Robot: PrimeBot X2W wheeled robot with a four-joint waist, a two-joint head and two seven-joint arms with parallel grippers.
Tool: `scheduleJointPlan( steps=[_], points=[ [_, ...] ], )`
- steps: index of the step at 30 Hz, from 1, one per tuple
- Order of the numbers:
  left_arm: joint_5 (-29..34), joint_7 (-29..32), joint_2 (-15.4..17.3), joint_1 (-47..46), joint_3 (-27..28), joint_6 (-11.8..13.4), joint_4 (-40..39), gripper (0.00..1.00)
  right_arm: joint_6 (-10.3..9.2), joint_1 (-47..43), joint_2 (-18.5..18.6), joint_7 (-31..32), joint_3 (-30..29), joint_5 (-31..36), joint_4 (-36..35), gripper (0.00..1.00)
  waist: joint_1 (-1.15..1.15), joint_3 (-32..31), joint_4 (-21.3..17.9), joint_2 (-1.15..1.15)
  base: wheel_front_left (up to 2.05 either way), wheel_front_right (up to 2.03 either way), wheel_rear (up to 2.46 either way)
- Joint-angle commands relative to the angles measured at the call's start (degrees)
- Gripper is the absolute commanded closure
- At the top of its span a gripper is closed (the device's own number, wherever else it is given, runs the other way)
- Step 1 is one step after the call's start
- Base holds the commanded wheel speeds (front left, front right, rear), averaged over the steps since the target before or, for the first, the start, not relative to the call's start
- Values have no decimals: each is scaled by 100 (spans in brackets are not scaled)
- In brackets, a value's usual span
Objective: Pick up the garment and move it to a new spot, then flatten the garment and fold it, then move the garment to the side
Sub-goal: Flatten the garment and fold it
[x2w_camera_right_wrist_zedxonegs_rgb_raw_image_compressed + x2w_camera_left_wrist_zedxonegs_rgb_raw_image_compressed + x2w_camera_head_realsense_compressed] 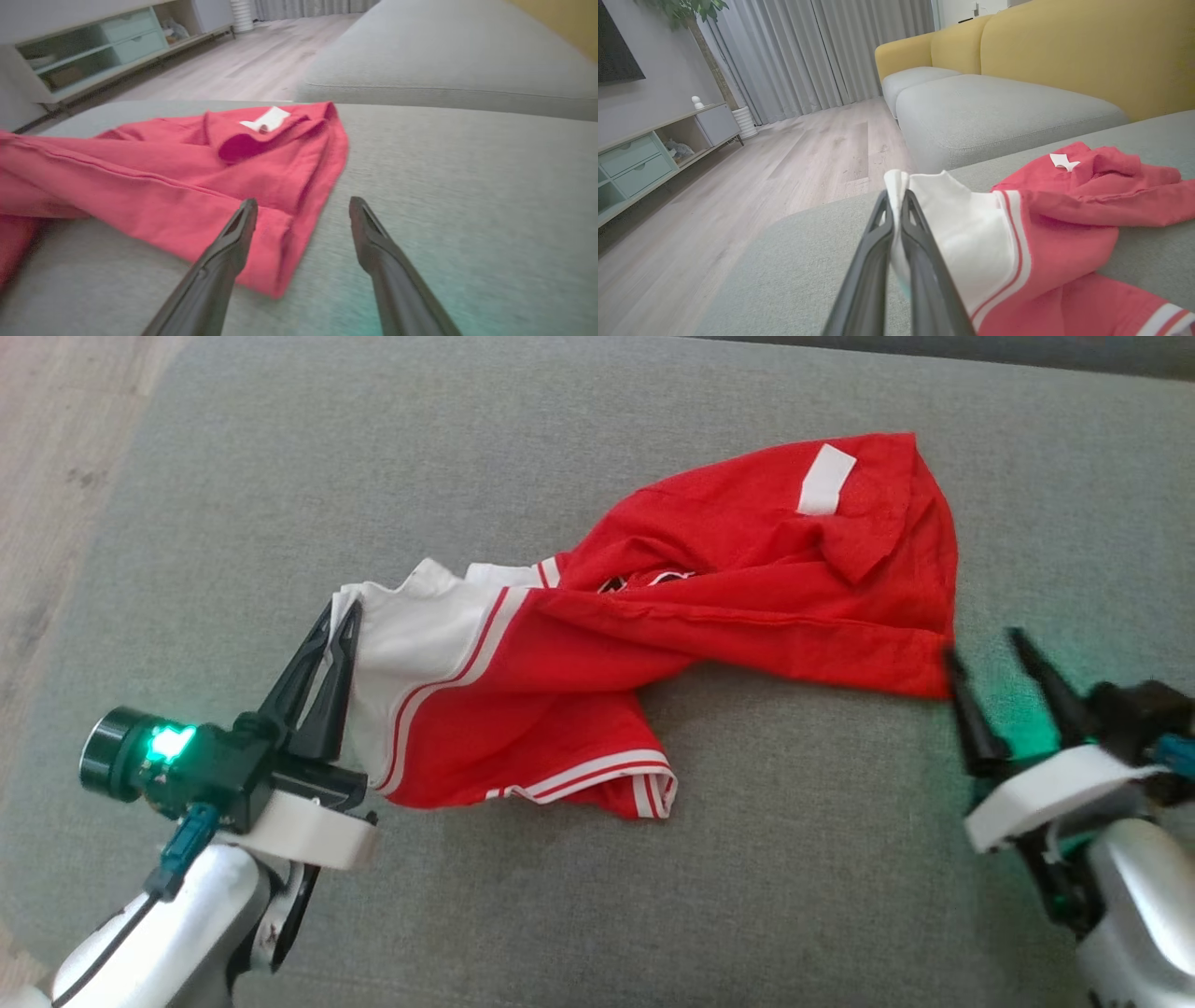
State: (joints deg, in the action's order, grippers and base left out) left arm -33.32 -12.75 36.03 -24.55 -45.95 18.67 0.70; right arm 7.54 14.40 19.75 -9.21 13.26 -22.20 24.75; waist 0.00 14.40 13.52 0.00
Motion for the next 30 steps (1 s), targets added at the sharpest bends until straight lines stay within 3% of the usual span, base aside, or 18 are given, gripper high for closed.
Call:
scheduleJointPlan(
  steps=[1, 6, 15, 17, 18, 24, 25, 30],
  points=[
    [-35, -56, 242, -160, 321, 19, -92, 100, -5, -11, 127, 58, 261, -184, -312, 0, 0, 18, -28, 0, 0, 0, 0],
    [-22, -67, 178, -236, 274, -43, -16, 100, -5, 161, 350, 312, 379, -221, -244, 0, 0, 55, -1, 0, 0, 0, 0],
    [3, -78, 28, -348, 141, -169, 140, 100, -5, 385, 386, 499, 501, 59, 146, 3, 0, 41, 172, 0, 0, 0, 0],
    [-1, -83, -5, -363, 126, -183, 176, 100, -5, 395, 417, 492, 565, 66, 181, 19, 0, 32, 194, 0, 0, 0, 0],
    [-1, -83, -5, -363, 126, -183, 176, 100, -5, 395, 417, 492, 565, 66, 181, 19, 0, 32, 194, 0, 0, 0, 0],
    [-29, -106, -68, -378, 107, -236, 268, 100, -5, 426, 503, 482, 755, -19, 292, 95, 0, 4, 228, 0, 0, 0, 0],
    [-34, -109, -72, -377, 108, -240, 280, 100, -5, 432, 515, 474, 777, -40, 305, 100, 0, -1, 229, 0, 0, 0, 0],
    [-41, -131, -77, -356, 114, -254, 334, 100, -5, 432, 573, 263, 794, -167, 306, 100, 0, -107, 209, 0, 0, 0, 0]
  ],
)
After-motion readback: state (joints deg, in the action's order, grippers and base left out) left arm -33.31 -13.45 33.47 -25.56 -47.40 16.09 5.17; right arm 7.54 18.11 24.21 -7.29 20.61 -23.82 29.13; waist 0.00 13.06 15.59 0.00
